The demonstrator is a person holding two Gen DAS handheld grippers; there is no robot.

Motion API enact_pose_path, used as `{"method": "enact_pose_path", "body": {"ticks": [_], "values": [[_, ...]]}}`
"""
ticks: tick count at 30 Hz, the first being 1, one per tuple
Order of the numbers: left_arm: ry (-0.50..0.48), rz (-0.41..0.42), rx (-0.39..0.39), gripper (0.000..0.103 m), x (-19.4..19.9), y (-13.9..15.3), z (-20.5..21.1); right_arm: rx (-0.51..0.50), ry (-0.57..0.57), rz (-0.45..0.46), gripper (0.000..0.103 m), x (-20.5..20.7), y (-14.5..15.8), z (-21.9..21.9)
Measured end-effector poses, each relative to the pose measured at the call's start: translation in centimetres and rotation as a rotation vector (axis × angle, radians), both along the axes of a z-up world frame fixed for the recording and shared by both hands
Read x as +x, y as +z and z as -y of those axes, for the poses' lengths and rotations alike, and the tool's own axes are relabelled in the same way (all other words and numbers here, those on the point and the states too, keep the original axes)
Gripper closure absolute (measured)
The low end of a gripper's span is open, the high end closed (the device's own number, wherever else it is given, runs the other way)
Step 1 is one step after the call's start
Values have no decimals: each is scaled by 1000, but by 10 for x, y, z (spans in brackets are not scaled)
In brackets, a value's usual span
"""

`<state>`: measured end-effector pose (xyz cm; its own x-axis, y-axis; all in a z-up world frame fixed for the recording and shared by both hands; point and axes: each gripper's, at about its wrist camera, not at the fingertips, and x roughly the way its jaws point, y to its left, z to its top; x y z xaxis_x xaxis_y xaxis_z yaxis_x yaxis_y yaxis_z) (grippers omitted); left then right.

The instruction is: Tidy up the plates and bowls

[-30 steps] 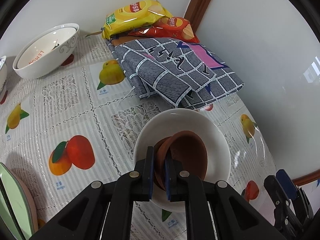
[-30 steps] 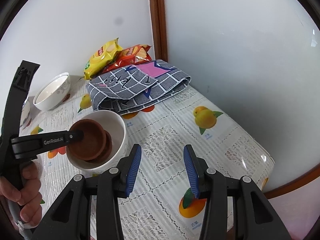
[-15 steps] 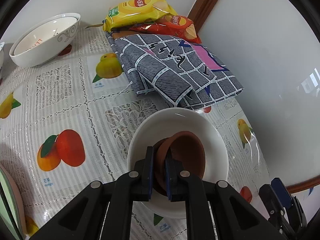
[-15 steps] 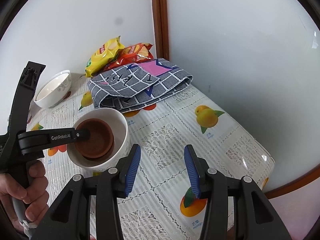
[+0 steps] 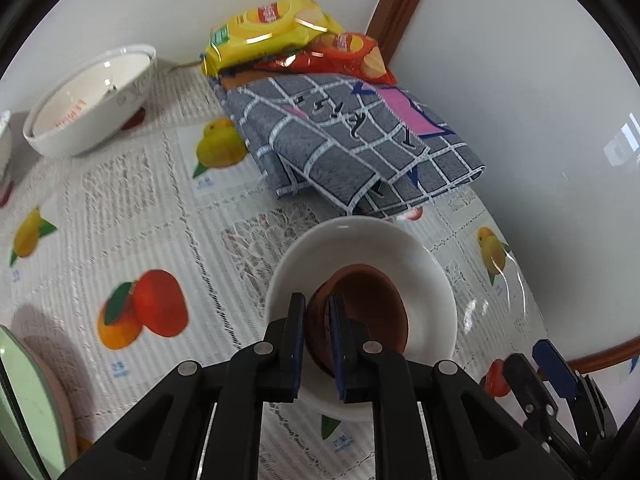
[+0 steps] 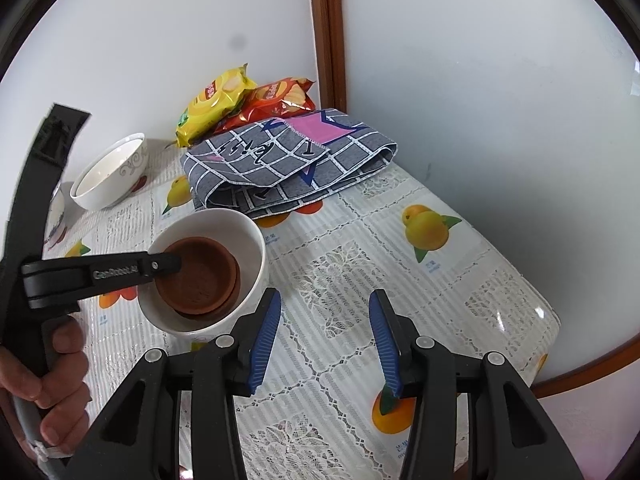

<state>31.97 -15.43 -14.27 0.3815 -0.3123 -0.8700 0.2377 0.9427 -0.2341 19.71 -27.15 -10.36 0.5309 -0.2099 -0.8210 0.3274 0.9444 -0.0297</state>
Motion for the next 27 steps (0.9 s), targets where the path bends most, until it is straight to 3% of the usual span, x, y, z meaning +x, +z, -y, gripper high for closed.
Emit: {"method": "enact_pose_path", "body": {"ticks": [3,5,9,16,27], "values": [[2,32,11,88,-2,10,-4,15,-1,-3,57,3,-2,0],[6,52,20,79,-3,16,-8,29,1,-5,57,6,-4,0],[26,78,41,79,-3,24,-16,45,9,-3,57,12,-5,-3],[30,93,79,68,-2,28,-21,31,27,50,57,16,3,-7],[34,105,74,66,0,34,-33,59,33,99,56,46,35,-9]]}}
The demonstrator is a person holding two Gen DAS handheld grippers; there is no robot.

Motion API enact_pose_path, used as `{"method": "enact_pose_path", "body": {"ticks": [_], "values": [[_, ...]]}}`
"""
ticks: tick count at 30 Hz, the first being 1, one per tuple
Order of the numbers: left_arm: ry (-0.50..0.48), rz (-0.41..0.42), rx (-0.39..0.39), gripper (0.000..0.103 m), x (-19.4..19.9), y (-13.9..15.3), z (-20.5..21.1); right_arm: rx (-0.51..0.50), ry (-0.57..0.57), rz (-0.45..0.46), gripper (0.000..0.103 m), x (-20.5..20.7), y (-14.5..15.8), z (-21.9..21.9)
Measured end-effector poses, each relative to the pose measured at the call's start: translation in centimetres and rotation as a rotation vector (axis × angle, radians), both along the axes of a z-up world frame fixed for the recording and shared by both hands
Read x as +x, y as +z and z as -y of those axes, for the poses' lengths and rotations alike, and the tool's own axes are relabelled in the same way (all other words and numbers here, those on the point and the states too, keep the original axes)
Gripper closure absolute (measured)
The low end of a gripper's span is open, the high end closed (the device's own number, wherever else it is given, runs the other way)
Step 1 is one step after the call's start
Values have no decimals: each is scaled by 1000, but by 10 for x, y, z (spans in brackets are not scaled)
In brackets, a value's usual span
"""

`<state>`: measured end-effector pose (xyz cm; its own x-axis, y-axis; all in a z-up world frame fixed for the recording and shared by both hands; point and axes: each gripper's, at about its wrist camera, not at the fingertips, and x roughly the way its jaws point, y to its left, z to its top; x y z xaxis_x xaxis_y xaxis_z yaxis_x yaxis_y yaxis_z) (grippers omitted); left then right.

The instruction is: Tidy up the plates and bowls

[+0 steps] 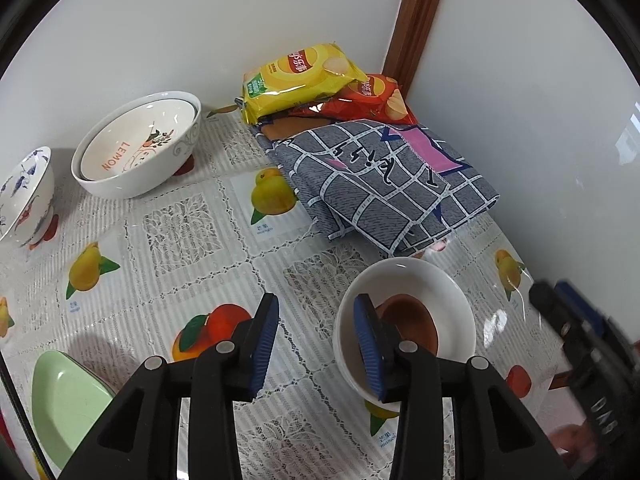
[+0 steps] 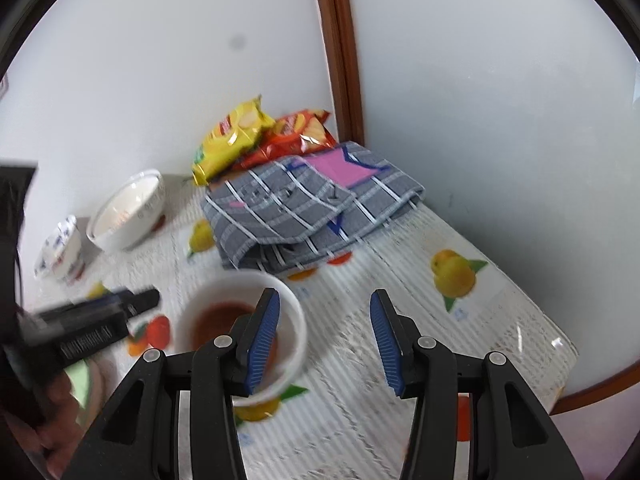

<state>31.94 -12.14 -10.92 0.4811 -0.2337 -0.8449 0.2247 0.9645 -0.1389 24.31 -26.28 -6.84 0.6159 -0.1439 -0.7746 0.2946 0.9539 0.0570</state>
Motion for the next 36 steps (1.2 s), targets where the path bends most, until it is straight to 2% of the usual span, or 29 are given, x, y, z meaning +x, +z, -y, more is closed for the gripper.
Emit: {"method": "enact_pose_path", "body": {"ticks": [2,5,8,11,15,20,27,36], "values": [[6,7,5,66,0,1,-1,-12,24,1,55,9,8,-6],[4,7,11,66,1,1,-2,1,58,-10,45,22,13,-11],[2,1,14,66,4,-2,-4,27,83,-17,44,22,1,-10],[16,-3,40,66,7,-8,-4,30,75,-66,44,22,-22,-5],[4,-39,21,66,10,-18,-1,44,52,-133,50,23,-40,9],[5,-103,26,66,13,-34,6,91,63,-170,50,22,-52,18],[-4,-134,44,66,10,-42,10,40,86,-221,50,28,-65,7],[-2,-139,45,66,8,-42,9,76,62,-283,56,32,-81,13]]}}
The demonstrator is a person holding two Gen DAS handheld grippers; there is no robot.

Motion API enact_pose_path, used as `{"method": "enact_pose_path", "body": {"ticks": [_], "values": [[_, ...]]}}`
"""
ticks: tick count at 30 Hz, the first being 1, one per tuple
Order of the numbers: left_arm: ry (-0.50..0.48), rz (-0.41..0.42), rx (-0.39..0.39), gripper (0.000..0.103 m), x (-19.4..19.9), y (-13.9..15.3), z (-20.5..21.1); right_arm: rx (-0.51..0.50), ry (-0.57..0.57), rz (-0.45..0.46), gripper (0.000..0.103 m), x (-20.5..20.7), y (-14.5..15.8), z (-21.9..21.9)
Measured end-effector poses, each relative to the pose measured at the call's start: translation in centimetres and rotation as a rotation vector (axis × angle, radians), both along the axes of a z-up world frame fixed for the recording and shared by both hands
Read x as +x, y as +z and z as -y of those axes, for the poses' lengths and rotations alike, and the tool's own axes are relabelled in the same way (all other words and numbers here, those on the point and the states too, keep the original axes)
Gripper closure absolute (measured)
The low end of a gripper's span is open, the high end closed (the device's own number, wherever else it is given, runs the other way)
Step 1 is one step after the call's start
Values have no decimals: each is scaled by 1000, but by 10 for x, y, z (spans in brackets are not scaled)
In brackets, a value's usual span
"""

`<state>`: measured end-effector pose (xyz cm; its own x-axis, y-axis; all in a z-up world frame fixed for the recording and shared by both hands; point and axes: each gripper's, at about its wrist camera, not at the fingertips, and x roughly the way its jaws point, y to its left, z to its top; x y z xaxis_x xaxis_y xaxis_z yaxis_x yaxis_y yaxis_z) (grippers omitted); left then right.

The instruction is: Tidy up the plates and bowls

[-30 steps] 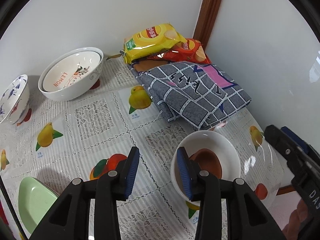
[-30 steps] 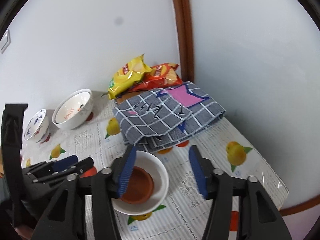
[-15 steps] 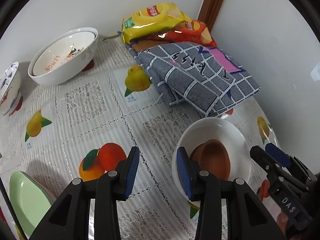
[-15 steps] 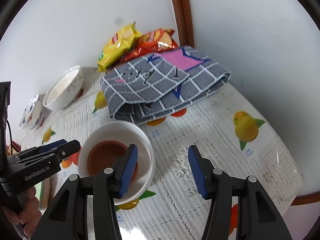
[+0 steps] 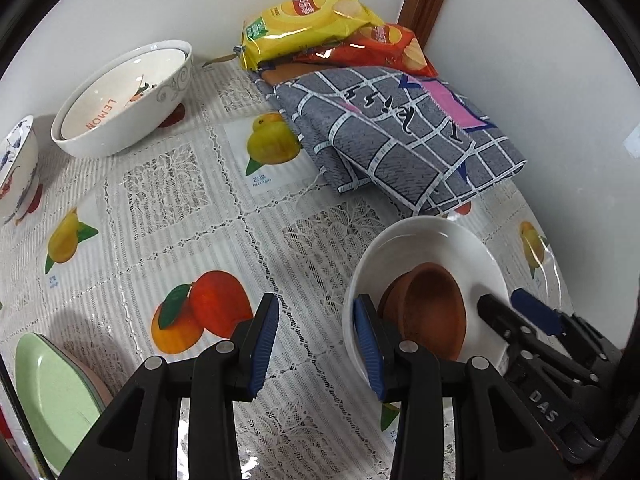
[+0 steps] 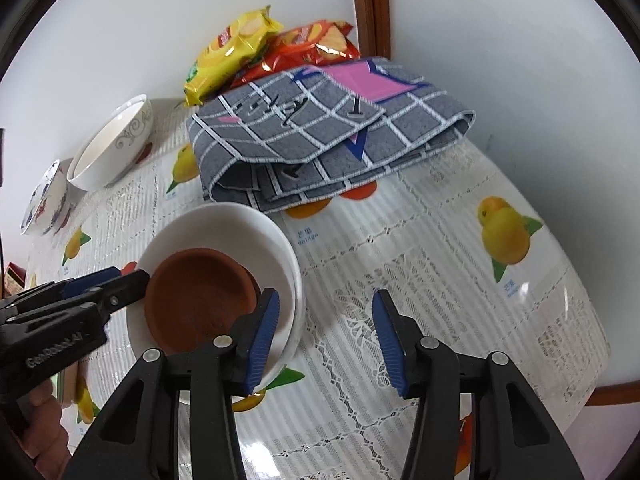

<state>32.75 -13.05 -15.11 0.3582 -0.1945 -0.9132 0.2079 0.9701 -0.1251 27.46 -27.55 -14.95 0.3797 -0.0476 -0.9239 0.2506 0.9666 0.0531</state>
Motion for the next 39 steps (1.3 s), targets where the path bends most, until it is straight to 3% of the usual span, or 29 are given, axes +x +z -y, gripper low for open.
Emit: {"method": "enact_pose_path", "body": {"ticks": [9,22,30,39], "values": [[-17,-30,19,68,2,-13,7,-5,1,-22,61,0,-5,-2],[-14,-107,-118,91,3,-27,10,39,-9,-11,65,0,-6,0],[-10,-94,-99,91,4,-30,13,24,-15,3,66,3,-8,0],[-10,-123,-89,90,8,-39,22,0,3,0,73,8,-13,-4]]}}
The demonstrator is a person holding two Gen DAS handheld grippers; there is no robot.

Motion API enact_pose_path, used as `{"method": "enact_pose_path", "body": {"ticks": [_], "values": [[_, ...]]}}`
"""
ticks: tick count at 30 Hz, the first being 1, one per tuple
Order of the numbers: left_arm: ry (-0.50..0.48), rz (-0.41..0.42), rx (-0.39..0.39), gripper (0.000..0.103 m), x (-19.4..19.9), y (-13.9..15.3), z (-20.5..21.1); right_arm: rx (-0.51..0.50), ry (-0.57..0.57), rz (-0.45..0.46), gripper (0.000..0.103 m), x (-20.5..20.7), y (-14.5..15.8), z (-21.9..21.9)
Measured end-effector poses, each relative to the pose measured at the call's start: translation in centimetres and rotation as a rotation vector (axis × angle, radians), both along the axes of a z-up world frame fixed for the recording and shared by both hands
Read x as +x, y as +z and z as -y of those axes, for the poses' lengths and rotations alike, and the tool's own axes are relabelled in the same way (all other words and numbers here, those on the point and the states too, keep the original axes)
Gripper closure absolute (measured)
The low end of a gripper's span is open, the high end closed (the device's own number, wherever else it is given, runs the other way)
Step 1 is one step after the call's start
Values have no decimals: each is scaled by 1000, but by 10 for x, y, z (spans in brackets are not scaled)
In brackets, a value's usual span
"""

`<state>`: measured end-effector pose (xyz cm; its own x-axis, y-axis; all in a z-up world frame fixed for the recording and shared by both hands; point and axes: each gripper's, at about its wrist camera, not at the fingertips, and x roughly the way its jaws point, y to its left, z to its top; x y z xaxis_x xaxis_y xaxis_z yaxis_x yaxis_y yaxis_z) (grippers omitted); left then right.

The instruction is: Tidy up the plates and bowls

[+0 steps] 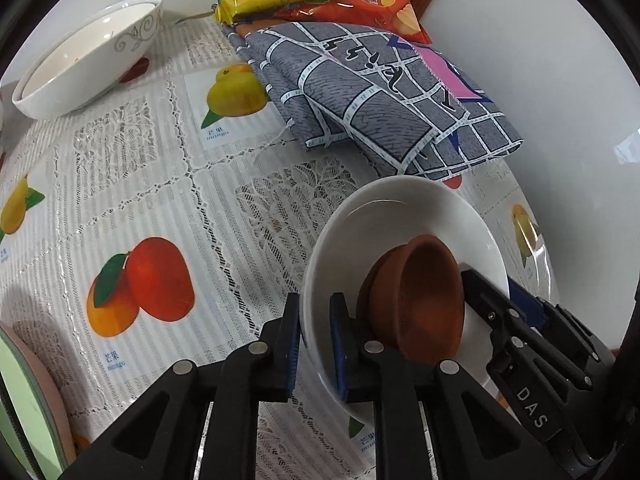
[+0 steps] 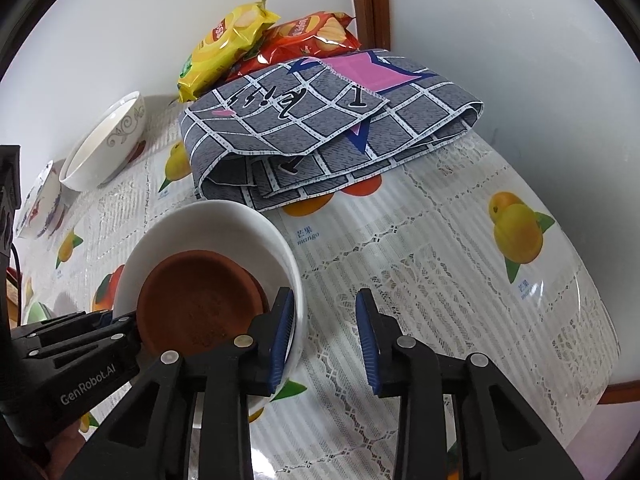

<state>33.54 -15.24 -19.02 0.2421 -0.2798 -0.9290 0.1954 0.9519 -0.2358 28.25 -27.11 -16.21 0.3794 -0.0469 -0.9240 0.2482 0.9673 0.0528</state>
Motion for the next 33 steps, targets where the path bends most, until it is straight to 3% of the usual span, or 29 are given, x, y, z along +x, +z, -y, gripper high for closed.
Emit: {"method": "enact_pose_path", "body": {"ticks": [7,17,19,33], "values": [[17,6,-31,90,0,-1,-3,29,6,-23,85,3,-2,-4],[35,23,-29,91,0,2,-5,75,-17,-34,86,5,-7,-1],[36,27,-25,90,1,2,-6,74,-3,-23,94,4,-7,-5],[30,54,15,92,-7,4,-5,114,-49,15,96,-1,-1,-1]]}}
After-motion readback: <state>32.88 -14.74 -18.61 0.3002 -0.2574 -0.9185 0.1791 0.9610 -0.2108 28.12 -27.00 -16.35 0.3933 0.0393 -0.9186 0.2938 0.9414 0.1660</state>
